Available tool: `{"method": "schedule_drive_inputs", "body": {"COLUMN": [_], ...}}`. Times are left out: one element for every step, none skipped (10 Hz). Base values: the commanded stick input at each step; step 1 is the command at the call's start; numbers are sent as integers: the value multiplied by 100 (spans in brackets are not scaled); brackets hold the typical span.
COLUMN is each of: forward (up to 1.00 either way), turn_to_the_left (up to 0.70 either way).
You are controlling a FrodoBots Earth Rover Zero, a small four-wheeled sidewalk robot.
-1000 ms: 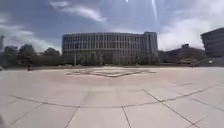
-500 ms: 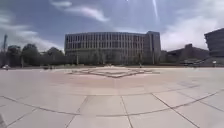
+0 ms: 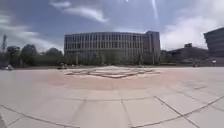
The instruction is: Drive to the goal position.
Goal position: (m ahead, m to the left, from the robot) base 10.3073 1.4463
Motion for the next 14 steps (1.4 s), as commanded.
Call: {"method": "schedule_drive_inputs", "body": {"forward": [55, 55, 55, 55, 55, 55, 55, 55, 55, 55, 55, 55, 55, 55], "turn_to_the_left": [0, 0, 0, 0, 0, 0, 0, 0, 7, 10, 14, 14, 5, 0]}}
